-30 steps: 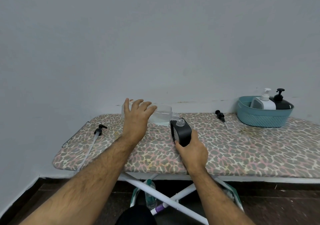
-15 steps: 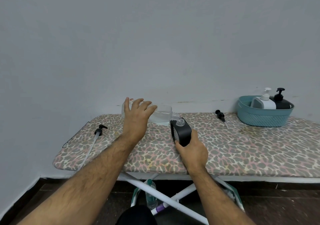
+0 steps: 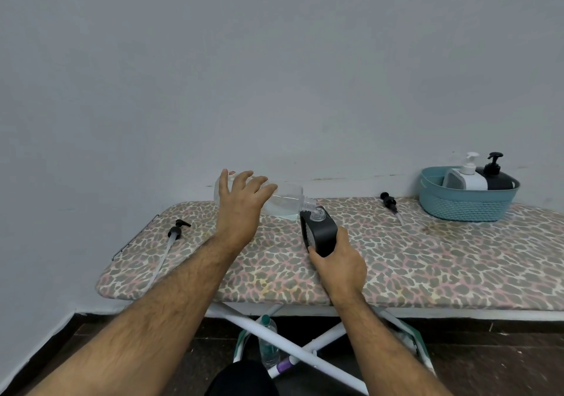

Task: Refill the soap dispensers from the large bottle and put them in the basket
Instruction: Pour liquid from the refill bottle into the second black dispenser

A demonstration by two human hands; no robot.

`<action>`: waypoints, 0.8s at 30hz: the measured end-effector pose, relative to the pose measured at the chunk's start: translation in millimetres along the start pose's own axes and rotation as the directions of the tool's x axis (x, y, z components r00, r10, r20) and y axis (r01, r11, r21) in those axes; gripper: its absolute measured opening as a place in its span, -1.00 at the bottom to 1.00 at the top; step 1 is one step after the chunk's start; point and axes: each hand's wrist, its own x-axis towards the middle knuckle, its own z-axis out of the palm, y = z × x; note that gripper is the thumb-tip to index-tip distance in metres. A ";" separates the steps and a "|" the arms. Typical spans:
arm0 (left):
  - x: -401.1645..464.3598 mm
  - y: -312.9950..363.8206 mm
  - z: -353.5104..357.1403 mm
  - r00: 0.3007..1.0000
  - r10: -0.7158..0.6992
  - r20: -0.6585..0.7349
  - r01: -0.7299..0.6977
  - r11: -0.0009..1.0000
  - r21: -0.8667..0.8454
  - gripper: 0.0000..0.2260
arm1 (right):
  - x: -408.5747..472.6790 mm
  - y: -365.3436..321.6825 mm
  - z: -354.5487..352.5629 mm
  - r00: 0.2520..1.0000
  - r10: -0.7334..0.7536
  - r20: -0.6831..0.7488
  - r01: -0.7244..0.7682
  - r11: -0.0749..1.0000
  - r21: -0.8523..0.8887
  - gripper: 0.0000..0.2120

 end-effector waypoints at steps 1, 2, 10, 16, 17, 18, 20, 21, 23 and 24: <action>0.1 0.2 -0.5 1.000 0.001 0.003 -0.001 1.000 0.004 -0.35 | -0.2 -0.2 0.3 1.000 0.001 0.003 -0.001 1.000 -0.004 -0.48; 0.3 0.4 -1.0 1.000 0.002 0.003 -0.002 1.000 0.006 -0.35 | -0.1 -0.1 0.1 1.000 0.001 0.004 -0.001 1.000 -0.003 -0.49; 3.1 0.8 -3.1 1.000 0.019 0.001 -0.020 1.000 0.022 -0.33 | -0.2 -0.1 0.9 1.000 -0.007 -0.004 0.007 1.000 -0.007 -0.46; 4.0 0.7 -3.2 1.000 0.028 -0.002 -0.028 0.999 0.031 -0.33 | -0.3 0.0 -0.2 1.000 -0.007 -0.004 0.007 1.000 0.001 -0.47; 4.1 0.9 -3.8 1.000 0.029 -0.002 -0.029 0.999 0.031 -0.33 | -0.6 0.1 -0.3 1.000 -0.009 -0.007 0.009 1.000 0.000 -0.46; 4.3 1.2 -4.3 1.000 0.031 -0.003 -0.031 0.999 0.030 -0.33 | -0.6 0.3 -0.1 1.000 -0.010 -0.007 0.010 1.000 0.000 -0.46; 4.8 1.6 -5.1 0.999 0.035 -0.005 -0.035 0.999 0.033 -0.34 | -0.6 0.8 0.2 1.000 -0.007 -0.004 0.007 1.000 0.002 -0.46; 4.9 1.8 -5.4 0.999 0.037 -0.006 -0.037 0.999 0.036 -0.34 | -0.5 0.7 0.2 1.000 -0.004 -0.001 0.004 1.000 0.003 -0.47; 5.1 1.7 -5.3 0.999 0.039 -0.007 -0.038 0.998 0.041 -0.34 | -0.2 0.5 0.2 1.000 -0.001 0.003 0.001 1.000 0.008 -0.47; 5.0 1.5 -5.0 0.999 0.038 -0.006 -0.037 0.998 0.043 -0.34 | -0.2 0.5 0.2 1.000 -0.001 0.003 0.001 1.000 0.012 -0.48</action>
